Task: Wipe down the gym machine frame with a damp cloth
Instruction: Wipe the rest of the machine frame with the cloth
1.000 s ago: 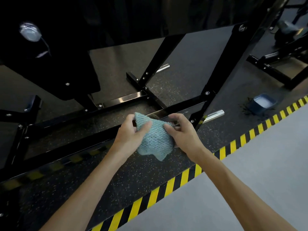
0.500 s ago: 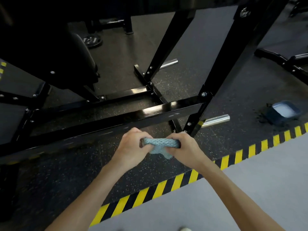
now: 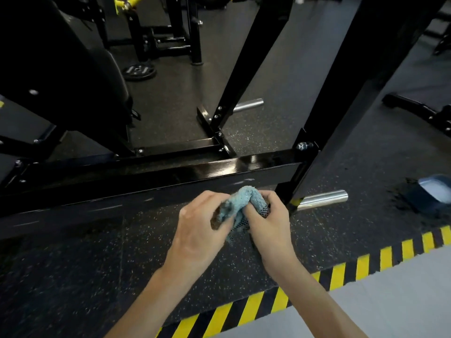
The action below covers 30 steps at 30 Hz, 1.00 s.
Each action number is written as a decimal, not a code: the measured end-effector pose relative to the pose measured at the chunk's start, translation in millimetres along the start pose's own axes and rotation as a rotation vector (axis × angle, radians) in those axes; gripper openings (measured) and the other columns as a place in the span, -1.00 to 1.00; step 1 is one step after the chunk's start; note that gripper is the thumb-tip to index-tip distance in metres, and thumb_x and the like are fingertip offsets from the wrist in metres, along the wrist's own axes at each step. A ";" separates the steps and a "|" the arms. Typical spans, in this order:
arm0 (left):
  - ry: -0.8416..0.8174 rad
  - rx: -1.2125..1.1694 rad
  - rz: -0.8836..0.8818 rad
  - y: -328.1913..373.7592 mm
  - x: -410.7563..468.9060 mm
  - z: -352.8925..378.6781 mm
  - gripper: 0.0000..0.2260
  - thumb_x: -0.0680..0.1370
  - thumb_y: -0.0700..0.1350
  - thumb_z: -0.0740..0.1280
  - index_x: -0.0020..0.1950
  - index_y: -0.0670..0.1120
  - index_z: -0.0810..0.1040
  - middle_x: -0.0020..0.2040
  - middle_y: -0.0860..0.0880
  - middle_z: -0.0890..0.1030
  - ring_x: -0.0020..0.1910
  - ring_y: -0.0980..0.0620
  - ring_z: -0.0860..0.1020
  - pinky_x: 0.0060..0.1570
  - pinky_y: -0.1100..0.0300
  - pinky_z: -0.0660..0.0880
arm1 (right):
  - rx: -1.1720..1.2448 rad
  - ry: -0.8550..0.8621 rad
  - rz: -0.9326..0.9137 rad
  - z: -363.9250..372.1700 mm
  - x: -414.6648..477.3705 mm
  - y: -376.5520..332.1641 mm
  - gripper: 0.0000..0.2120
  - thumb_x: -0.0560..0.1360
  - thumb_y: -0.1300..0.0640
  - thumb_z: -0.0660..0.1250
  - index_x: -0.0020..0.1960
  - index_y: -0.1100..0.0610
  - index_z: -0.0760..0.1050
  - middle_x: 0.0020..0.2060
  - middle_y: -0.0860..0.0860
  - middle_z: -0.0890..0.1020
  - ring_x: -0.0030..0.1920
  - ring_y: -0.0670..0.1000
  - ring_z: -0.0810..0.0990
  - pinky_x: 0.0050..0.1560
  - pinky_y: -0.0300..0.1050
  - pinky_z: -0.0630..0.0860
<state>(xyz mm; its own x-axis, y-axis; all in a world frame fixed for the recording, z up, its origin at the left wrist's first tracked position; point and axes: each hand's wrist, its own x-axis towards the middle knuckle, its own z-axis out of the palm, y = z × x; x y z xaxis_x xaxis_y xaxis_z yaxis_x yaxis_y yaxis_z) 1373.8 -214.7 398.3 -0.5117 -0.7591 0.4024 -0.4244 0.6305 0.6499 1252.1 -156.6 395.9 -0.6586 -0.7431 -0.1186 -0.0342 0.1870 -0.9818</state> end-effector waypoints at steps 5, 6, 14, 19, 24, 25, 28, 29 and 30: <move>-0.101 0.056 0.221 -42.5 -6.6 45.3 -0.63 0.54 -0.09 0.32 0.33 -0.17 0.54 0.20 0.01 0.51 0.12 0.13 0.53 0.15 0.28 0.52 | 0.491 -0.222 0.054 12.4 17.6 42.8 -0.77 0.59 0.28 0.26 0.23 0.21 0.53 -0.04 -0.04 0.68 -0.01 -0.05 0.66 -0.08 -0.20 0.58; -0.140 0.071 0.270 -52.5 -6.4 53.3 -0.61 0.57 -0.10 0.28 0.38 -0.18 0.49 0.26 -0.01 0.48 0.19 0.11 0.51 0.22 0.30 0.47 | 0.509 -0.205 0.013 14.2 21.6 52.0 -0.76 0.57 0.22 0.30 0.22 0.15 0.55 0.01 0.02 0.68 0.03 -0.01 0.66 -0.02 -0.16 0.59; 0.213 0.371 0.556 -115.6 13.9 62.3 -0.62 0.57 -0.26 0.28 0.39 -0.27 0.49 0.38 -0.16 0.49 0.41 -0.09 0.41 0.47 0.05 0.27 | 0.329 0.115 -0.367 5.9 64.1 91.7 -0.80 0.56 0.18 0.32 0.16 0.04 0.60 -0.12 -0.02 0.71 -0.04 0.01 0.69 0.02 0.03 0.61; 0.445 0.631 0.427 -143.5 24.1 43.2 -0.56 0.56 -0.14 0.26 0.41 -0.31 0.44 0.40 -0.25 0.44 0.42 -0.21 0.35 0.47 -0.05 0.21 | 0.249 0.283 -0.612 -3.1 83.9 88.4 -0.88 0.48 0.16 0.42 0.01 0.03 0.58 -0.12 0.00 0.71 -0.07 -0.02 0.70 -0.13 -0.18 0.63; 0.482 0.775 0.369 -157.3 33.9 35.4 -0.50 0.61 0.03 0.17 0.39 -0.31 0.46 0.33 -0.24 0.52 0.34 -0.22 0.45 0.38 -0.13 0.29 | -0.022 0.550 -0.861 5.7 112.9 104.5 -0.72 0.46 0.23 0.47 -0.07 -0.06 0.42 -0.09 -0.03 0.57 -0.07 -0.05 0.58 -0.04 -0.06 0.55; 0.489 0.793 0.381 -159.4 34.6 36.2 -0.51 0.62 0.04 0.17 0.37 -0.30 0.48 0.29 -0.23 0.56 0.30 -0.21 0.50 0.36 -0.11 0.30 | -0.067 0.581 -0.902 9.8 118.0 108.6 -0.68 0.44 0.30 0.47 -0.07 -0.04 0.40 -0.10 -0.01 0.53 -0.11 -0.06 0.53 -0.09 -0.11 0.52; 0.539 0.801 0.402 -162.4 34.8 38.7 -0.55 0.62 0.05 0.20 0.31 -0.28 0.55 0.19 -0.21 0.62 0.19 -0.20 0.58 0.28 -0.05 0.34 | -0.173 0.623 -1.044 23.4 127.6 119.4 -0.72 0.35 0.37 0.36 -0.05 0.09 0.41 -0.11 0.05 0.47 -0.14 -0.15 0.44 -0.14 -0.33 0.39; 0.552 0.792 0.407 -162.2 35.1 38.6 -0.55 0.62 0.05 0.21 0.29 -0.27 0.56 0.18 -0.20 0.63 0.17 -0.20 0.59 0.26 -0.04 0.35 | -0.185 0.620 -1.073 26.5 127.7 120.5 -0.79 0.36 0.29 0.34 -0.04 0.12 0.44 -0.10 0.07 0.46 -0.10 -0.19 0.43 -0.10 -0.39 0.36; 0.562 0.786 0.412 -161.5 35.3 38.7 -0.56 0.61 0.05 0.21 0.28 -0.27 0.57 0.17 -0.19 0.64 0.16 -0.20 0.60 0.25 -0.03 0.35 | -0.182 0.608 -1.079 28.7 126.9 121.4 -0.85 0.39 0.19 0.34 -0.04 0.15 0.47 -0.09 0.07 0.47 -0.07 -0.20 0.43 -0.05 -0.43 0.34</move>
<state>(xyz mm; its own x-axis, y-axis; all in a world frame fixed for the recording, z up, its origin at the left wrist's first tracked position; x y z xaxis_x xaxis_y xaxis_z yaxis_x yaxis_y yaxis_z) 1395.3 -337.1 282.6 -0.3916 -0.3012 0.8694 -0.7650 0.6316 -0.1258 1186.0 -246.7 257.4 -0.4684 -0.1645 0.8681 -0.8432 -0.2104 -0.4948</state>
